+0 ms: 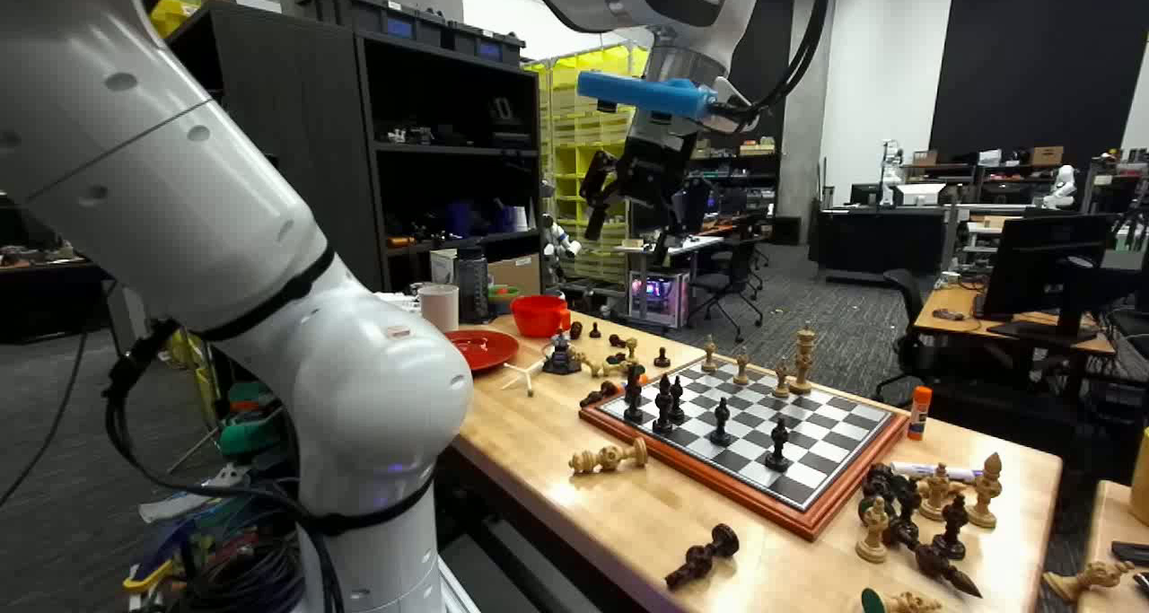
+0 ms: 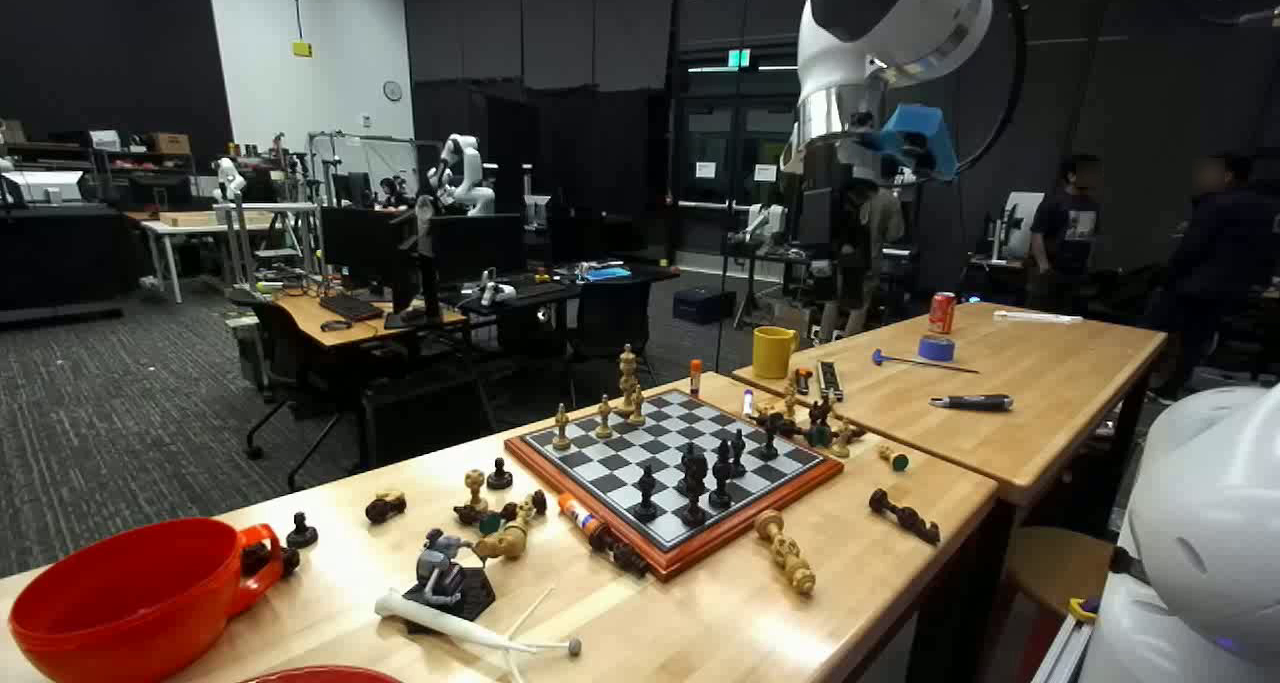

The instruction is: Put one yellow chess piece on the chess board

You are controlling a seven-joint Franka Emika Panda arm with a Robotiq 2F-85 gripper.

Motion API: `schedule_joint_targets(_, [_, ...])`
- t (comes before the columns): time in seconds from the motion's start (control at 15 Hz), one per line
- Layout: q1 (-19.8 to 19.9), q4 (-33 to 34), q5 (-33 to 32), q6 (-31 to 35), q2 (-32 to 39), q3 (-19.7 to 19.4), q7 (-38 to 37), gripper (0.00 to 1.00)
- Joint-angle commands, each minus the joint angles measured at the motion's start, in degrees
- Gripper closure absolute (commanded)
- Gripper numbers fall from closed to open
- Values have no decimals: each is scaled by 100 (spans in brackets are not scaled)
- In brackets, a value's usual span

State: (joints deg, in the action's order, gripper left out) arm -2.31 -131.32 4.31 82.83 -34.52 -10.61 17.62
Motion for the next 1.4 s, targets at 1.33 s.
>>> schedule_joint_targets(1.33, [1832,238,-950,3729,2124,-715,-1046,0])
